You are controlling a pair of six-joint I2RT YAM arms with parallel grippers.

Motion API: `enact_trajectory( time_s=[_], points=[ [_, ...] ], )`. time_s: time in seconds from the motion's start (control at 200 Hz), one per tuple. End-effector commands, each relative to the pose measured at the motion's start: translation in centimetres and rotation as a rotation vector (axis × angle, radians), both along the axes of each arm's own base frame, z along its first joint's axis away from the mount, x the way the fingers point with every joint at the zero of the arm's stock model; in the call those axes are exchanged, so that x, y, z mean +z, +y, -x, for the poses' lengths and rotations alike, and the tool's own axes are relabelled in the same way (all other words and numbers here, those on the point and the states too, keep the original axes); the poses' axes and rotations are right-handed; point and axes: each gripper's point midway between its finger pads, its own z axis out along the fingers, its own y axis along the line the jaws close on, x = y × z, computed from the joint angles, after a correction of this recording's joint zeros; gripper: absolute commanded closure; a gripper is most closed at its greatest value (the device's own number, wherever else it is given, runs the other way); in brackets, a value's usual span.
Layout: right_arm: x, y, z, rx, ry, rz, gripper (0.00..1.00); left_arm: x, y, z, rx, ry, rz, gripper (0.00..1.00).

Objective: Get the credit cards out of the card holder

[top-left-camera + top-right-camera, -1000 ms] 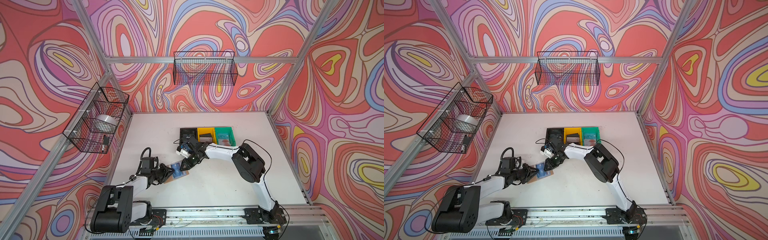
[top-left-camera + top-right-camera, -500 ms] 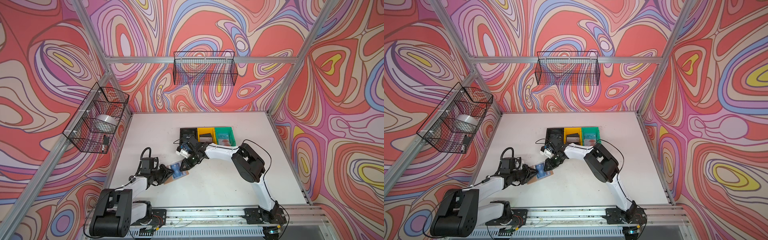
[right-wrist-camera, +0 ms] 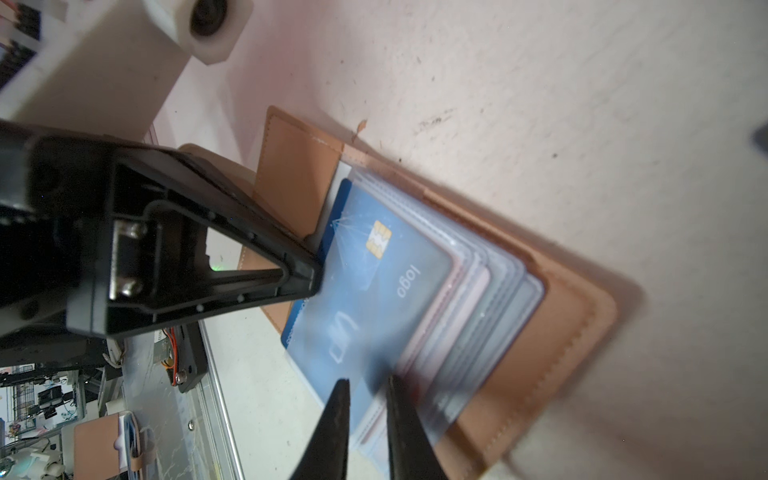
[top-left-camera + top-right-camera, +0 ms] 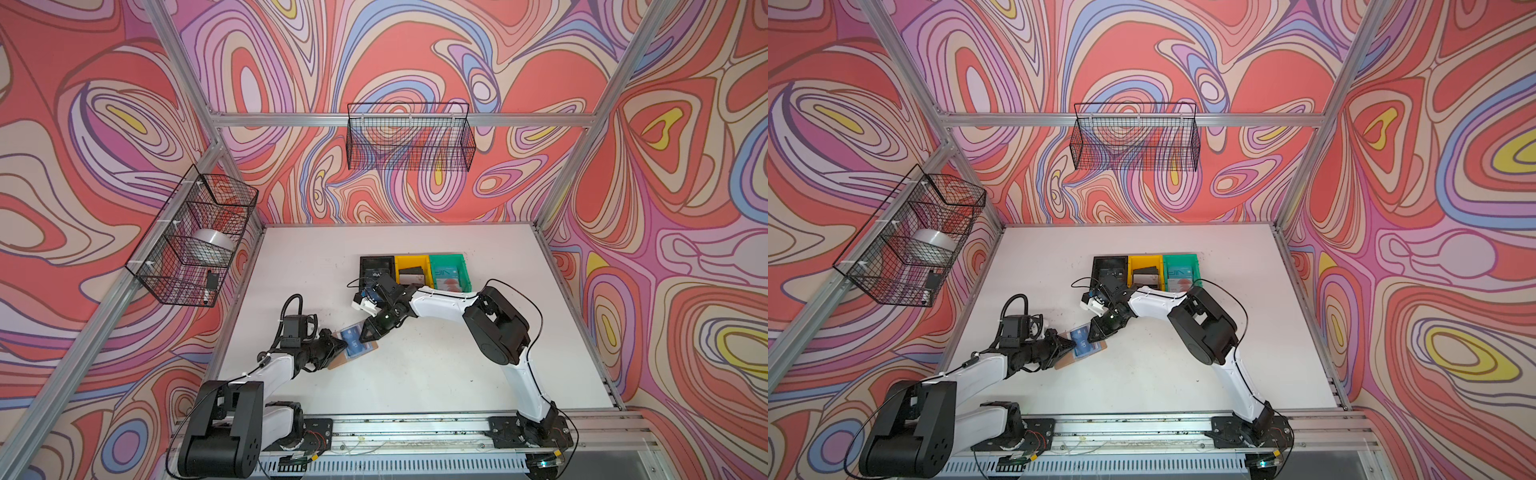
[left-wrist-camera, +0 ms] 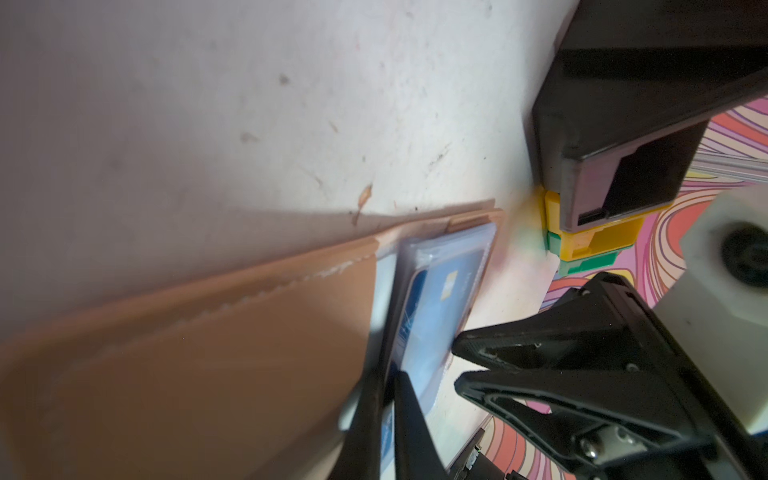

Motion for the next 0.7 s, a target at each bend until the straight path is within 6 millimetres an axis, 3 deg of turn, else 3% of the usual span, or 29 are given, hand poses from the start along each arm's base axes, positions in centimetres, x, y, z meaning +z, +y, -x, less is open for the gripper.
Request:
enact_trajectory(
  time_s=[0.0,0.431,0.696],
  points=[
    [-3.1,-1.2,0.2,-0.011,0.034,0.079,0.8,-1.7,0.9,1.9,0.018,0.095,-0.056,0.91],
    [-3.2,-1.2,0.1,-0.014,0.044,0.078,0.8,-2.3,1.3,2.7,0.011,0.117,-0.087,0.92],
    [-3.5,-1.3,0.2,-0.017,0.052,0.085,0.8,-2.6,1.9,3.5,0.009,0.134,-0.119,1.0]
  ],
)
